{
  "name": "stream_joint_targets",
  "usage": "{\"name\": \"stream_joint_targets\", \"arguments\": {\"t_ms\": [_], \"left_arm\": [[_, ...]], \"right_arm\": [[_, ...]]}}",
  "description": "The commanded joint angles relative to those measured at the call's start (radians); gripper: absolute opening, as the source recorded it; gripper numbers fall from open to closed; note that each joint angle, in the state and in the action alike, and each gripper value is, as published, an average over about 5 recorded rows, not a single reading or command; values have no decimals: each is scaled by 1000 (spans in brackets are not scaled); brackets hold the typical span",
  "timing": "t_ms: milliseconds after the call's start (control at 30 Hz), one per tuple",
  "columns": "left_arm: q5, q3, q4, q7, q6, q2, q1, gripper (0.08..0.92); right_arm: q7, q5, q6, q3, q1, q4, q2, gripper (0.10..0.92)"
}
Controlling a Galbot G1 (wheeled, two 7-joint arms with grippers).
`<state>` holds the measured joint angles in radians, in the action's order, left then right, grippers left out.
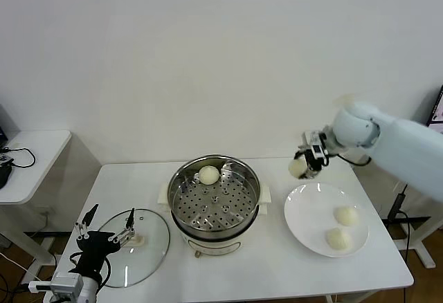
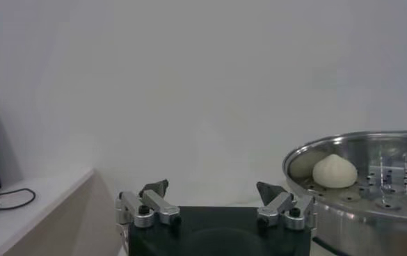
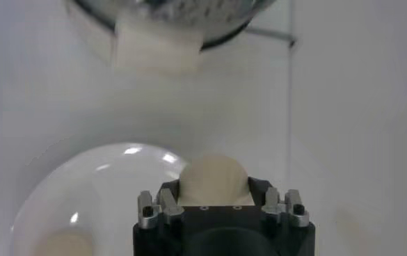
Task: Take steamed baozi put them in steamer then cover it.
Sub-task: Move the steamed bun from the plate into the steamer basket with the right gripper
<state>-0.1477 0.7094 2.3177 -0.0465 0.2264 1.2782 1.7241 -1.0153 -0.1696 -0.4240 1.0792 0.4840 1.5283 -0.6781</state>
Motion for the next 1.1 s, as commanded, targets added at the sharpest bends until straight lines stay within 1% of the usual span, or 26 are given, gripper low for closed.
{"name": "stream_joint_targets", "arguments": {"t_ms": [33, 200, 367, 500, 867, 1100], "left_arm": [[1, -3, -1, 0, 2, 1, -3, 823], [-4, 10, -3, 1, 1, -8, -6, 823], [-10, 28, -8, 1, 4, -16, -12, 823], [-10, 30, -8, 1, 5, -17, -14, 823], [-12, 44, -9, 1, 2, -10, -14, 823], [-14, 48, -9, 2, 1, -9, -17, 823]], "right_arm": [[46, -245, -96, 143, 281, 75, -167, 636], [93, -299, -144, 136, 207, 31, -316, 636], [126, -315, -180, 120, 110, -51, -474, 636], [135, -315, -190, 125, 50, -117, -569, 636], [139, -276, -186, 125, -67, -260, -712, 636], [136, -258, -185, 124, -99, -305, -773, 636]]}}
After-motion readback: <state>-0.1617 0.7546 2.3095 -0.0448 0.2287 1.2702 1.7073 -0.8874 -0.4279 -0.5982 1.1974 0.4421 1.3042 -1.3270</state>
